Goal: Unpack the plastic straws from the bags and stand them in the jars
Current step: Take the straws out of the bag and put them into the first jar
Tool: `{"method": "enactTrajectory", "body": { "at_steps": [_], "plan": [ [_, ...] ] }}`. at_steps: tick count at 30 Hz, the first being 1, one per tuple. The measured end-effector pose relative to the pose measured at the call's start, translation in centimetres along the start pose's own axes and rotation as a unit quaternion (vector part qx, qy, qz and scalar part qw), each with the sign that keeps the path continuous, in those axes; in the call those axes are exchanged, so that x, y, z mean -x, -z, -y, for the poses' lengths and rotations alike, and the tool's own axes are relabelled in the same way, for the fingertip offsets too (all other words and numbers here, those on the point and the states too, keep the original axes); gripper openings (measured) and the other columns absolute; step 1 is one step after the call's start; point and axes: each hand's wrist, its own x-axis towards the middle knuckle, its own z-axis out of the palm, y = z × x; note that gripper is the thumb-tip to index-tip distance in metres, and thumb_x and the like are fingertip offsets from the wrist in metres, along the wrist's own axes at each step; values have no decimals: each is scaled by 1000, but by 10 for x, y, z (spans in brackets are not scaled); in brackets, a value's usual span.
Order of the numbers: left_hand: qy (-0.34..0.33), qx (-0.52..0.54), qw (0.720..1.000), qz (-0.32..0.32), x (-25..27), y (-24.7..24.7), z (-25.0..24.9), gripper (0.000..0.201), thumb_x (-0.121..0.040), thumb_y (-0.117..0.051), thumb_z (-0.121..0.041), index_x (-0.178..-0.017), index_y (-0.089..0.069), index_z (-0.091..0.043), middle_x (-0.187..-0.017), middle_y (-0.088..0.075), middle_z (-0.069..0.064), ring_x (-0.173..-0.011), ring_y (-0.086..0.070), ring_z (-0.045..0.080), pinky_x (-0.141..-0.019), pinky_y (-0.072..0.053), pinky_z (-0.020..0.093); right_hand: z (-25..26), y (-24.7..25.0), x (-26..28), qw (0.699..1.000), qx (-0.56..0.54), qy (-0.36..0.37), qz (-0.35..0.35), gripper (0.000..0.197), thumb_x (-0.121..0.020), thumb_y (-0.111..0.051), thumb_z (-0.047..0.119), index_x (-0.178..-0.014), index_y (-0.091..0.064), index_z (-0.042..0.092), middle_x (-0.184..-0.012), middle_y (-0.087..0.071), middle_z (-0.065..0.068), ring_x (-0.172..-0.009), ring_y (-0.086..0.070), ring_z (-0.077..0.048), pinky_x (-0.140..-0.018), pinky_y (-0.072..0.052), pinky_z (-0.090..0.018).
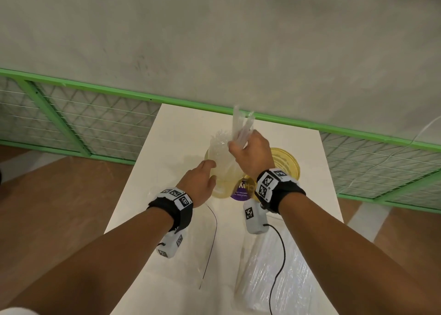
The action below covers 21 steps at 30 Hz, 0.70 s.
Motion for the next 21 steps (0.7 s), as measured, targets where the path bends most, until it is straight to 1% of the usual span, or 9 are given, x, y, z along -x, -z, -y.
{"method": "enactTrajectory", "body": {
  "at_steps": [2,5,9,11,13,15,16,18,21],
  "plan": [
    [-6,-25,1000,-1,-7,4,-1,33,-103,-44,-36,-130,-45,-18,-137,-52,-2,-97,-63,30,-89,-48,40,-9,-12,8,998,45,-5,37,43,-90,-69,39,-121,-63,10,-113,-52,-5,-95,-61,-24,-88,-52,-35],
    [-2,-42,999,1,-15,7,0,29,-103,-43,-39,-121,-47,-18,-129,-57,0,-97,-61,31,-87,-48,42,-18,-24,18,990,113,5,79,70,-91,-73,39,-144,-43,5,-129,-35,-6,-97,-60,-27,-91,-54,-36],
    [2,-33,999,-19,-17,7,0,24,-102,-45,-38,-115,-49,-17,-118,-60,-1,-89,-60,27,-80,-49,40,-20,-20,20,992,106,32,55,96,-79,-83,43,-153,-30,13,-136,-31,-6,-108,-58,-26,-89,-56,-35],
    [5,-26,999,-25,-17,8,-3,24,-102,-44,-39,-110,-50,-17,-110,-61,-1,-84,-59,25,-75,-48,38,-19,-13,18,993,104,33,38,98,-77,-82,50,-153,-30,17,-136,-33,-4,-116,-53,-23,-91,-55,-34],
    [7,-25,999,-25,-16,11,-6,26,-102,-43,-42,-103,-49,-17,-99,-60,0,-80,-57,25,-72,-47,38,-20,-8,19,990,128,51,21,91,-81,-74,58,-152,-35,17,-133,-37,-5,-119,-50,-23,-94,-54,-37],
    [5,-28,999,-23,-16,12,-10,27,-102,-42,-44,-97,-47,-18,-90,-57,-1,-76,-56,25,-69,-46,37,-24,-8,21,976,206,75,-1,84,-85,-64,64,-149,-42,13,-135,-40,-8,-122,-44,-27,-100,-49,-42],
    [4,-30,999,-22,-16,13,-11,27,-102,-42,-44,-95,-45,-19,-88,-56,-2,-75,-56,25,-69,-45,37,-26,-9,23,965,250,77,0,85,-86,-61,66,-149,-43,12,-142,-38,-10,-129,-40,-30,-107,-44,-45],
    [6,-43,999,-21,-15,14,-13,26,-102,-40,-44,-92,-42,-20,-88,-56,-1,-75,-57,26,-70,-46,38,-31,-12,24,953,297,49,45,98,-84,-60,71,-158,-27,15,-160,-21,-13,-146,-23,-34,-117,-30,-49],
    [13,-80,996,-27,-12,14,-9,27,-104,-36,-42,-95,-44,-18,-96,-58,4,-79,-59,30,-74,-46,41,-35,-13,22,951,281,-3,126,126,-76,-67,76,-162,5,19,-169,0,-9,-155,-6,-35,-122,-17,-52]
  ]
}}
